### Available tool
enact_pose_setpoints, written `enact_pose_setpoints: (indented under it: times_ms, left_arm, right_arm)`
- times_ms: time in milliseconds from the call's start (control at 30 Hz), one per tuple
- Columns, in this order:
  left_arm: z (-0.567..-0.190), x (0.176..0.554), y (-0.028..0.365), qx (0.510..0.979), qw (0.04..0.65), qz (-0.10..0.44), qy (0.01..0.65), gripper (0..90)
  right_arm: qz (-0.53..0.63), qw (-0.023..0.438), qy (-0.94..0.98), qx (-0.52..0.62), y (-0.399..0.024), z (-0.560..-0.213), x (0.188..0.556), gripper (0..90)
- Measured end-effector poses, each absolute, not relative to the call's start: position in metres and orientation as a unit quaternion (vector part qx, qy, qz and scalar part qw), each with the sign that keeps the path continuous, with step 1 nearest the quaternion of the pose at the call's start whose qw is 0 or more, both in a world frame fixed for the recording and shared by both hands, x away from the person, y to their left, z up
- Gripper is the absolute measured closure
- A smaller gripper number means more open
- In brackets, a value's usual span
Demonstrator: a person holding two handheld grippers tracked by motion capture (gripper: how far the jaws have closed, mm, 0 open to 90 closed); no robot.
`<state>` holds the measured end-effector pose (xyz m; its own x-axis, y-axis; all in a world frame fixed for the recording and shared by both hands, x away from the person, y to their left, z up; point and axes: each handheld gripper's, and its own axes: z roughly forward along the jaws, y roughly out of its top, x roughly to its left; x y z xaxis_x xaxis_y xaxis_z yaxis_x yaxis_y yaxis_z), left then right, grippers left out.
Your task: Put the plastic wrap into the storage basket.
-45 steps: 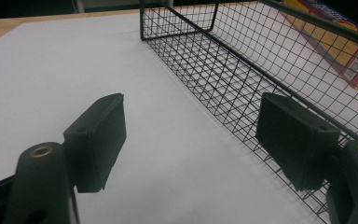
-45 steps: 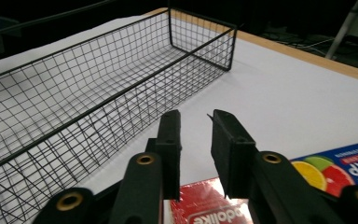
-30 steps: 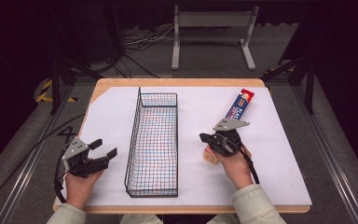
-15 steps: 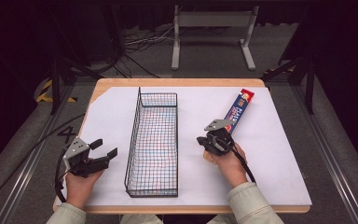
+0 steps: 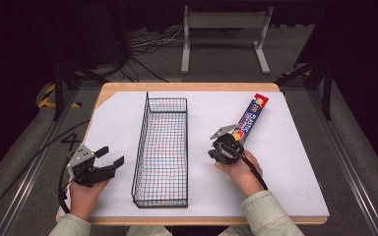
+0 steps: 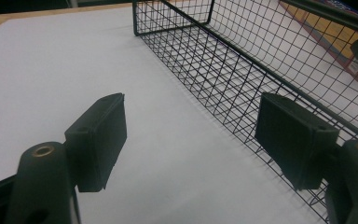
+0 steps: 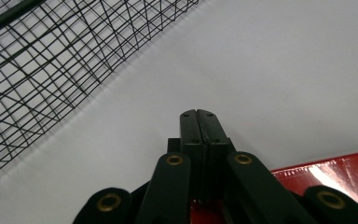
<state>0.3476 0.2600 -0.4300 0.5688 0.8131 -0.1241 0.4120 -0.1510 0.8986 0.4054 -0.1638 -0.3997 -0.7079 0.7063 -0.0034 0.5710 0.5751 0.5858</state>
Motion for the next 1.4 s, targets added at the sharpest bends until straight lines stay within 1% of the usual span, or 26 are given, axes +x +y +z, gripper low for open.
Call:
enact_pose_setpoints:
  times_ms: [467,600,767,1400]
  left_arm:
    - [-0.430,0.349,0.260,0.729,0.501,0.198,0.422,25.2]
    - [-0.430,0.349,0.261,0.726,0.503,0.199,0.424,25.2]
    - [-0.430,0.349,0.261,0.728,0.502,0.199,0.422,25.2]
    - [-0.429,0.348,0.261,0.728,0.500,0.201,0.423,24.9]
  right_arm:
    - [0.268,0.091,0.885,0.369,-0.185,-0.394,0.391,90.0]
    - [0.266,0.093,0.884,0.373,-0.196,-0.392,0.382,90.0]
    - [0.278,0.084,0.875,0.387,-0.212,-0.392,0.373,90.0]
    - [0.268,0.103,0.863,0.416,-0.262,-0.381,0.341,90.0]
